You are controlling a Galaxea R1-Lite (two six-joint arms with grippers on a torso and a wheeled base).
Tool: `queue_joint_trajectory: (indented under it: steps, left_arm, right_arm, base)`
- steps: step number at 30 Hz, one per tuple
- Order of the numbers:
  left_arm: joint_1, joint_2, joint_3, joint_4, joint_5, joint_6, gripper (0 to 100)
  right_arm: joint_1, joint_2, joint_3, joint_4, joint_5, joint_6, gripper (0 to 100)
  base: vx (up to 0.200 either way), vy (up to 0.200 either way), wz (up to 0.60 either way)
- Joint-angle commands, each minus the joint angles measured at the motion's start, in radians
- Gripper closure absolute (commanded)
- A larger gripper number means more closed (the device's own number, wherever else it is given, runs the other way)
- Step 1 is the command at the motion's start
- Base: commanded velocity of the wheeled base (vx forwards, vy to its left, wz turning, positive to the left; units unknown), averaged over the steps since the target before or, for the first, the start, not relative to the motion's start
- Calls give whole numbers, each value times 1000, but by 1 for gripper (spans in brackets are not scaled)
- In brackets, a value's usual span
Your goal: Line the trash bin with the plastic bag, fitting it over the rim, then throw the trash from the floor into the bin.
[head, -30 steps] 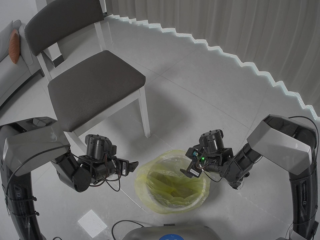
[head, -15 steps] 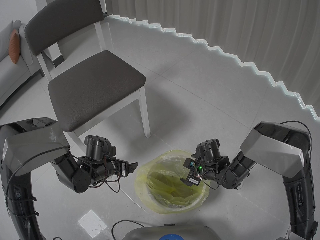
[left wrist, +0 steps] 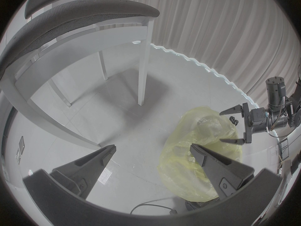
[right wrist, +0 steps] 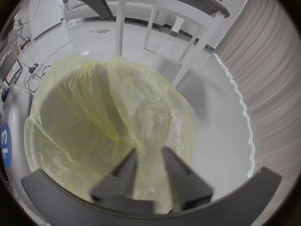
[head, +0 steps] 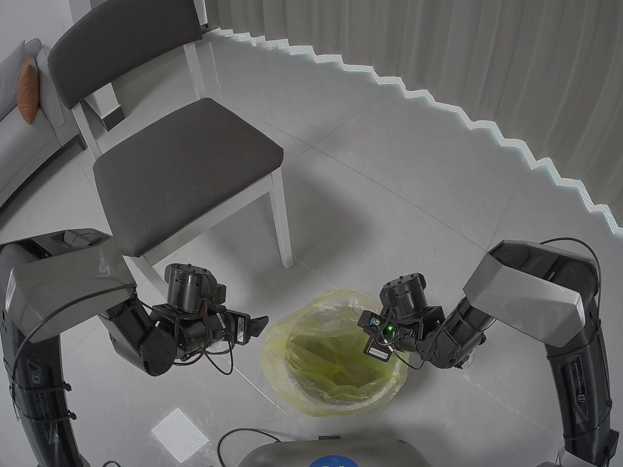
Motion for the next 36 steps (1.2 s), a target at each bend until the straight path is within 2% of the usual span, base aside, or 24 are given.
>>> queue_joint_trajectory:
  steps: [1,23,36]
  left_arm:
    - [-1,2,0,0,0,-1,0]
    - [-3,-5,18,0,0,-1,0]
    - [2,-1,34,-37,-1,-2,0]
  right_arm:
    - [-2,0,-2,-8,0,1,100]
    - [-63,-15,-155,49,0,4,100]
    - [-60,-26,-112,49,3,10,100]
  base:
    - [0,0,0]
    - [0,0,0]
    - [0,0,0]
